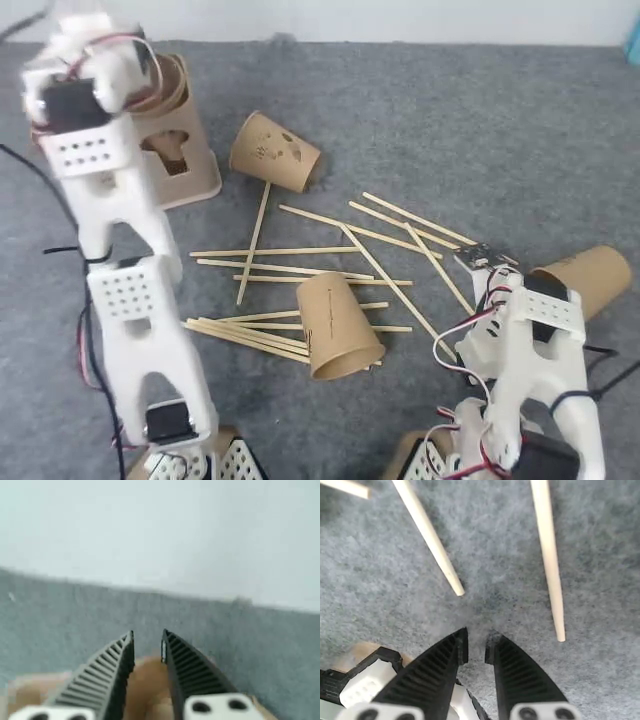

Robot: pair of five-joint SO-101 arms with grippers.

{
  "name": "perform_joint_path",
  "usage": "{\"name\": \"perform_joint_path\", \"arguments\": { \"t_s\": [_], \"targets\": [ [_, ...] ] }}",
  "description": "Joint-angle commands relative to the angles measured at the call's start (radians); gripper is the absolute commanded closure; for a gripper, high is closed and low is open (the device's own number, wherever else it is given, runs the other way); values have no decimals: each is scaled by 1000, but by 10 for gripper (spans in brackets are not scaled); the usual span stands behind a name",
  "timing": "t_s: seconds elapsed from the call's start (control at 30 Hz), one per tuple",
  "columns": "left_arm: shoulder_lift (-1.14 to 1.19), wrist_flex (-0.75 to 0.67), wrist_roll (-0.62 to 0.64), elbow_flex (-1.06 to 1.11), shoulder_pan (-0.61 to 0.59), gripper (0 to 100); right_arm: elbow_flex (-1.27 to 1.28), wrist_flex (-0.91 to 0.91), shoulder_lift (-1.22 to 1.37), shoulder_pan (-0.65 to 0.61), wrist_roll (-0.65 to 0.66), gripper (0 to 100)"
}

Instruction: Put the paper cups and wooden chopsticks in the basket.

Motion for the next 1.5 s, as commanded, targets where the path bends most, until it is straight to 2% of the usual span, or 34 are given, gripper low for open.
{"name": "perform_joint_path", "arguments": {
  "t_s": [0.0, 0.1, 0.17, 0.3, 0.57, 0.77, 0.83, 1.0, 1.3, 1.47],
  "targets": [
    [-279, 91, 3, -18, 9, 912, -6, -7, -36, -7, 12, 929],
    [-387, 218, 3, -13, 57, 912, -6, -7, -36, -7, 12, 929],
    [-436, 224, 5, 31, 81, 912, -6, -7, -36, -7, 12, 929],
    [-509, 222, 52, 254, 114, 912, -6, -7, -36, -7, 12, 929],
    [-660, 212, 51, 737, 278, 912, -6, -7, -36, -7, 12, 929],
    [-637, 25, 49, 981, 315, 908, -6, -7, -36, -7, 12, 929],
    [-600, -49, 43, 1052, 315, 870, -6, -7, -36, -7, 12, 929],
    [-482, -163, 37, 1096, 304, 729, -6, -5, -36, -7, 12, 929],
    [-273, -393, 38, 1087, 272, 761, -6, -5, -36, -7, 14, 929],
    [-222, -377, 58, 1027, 256, 768, -6, -5, -36, -7, 14, 929]
  ]
}}
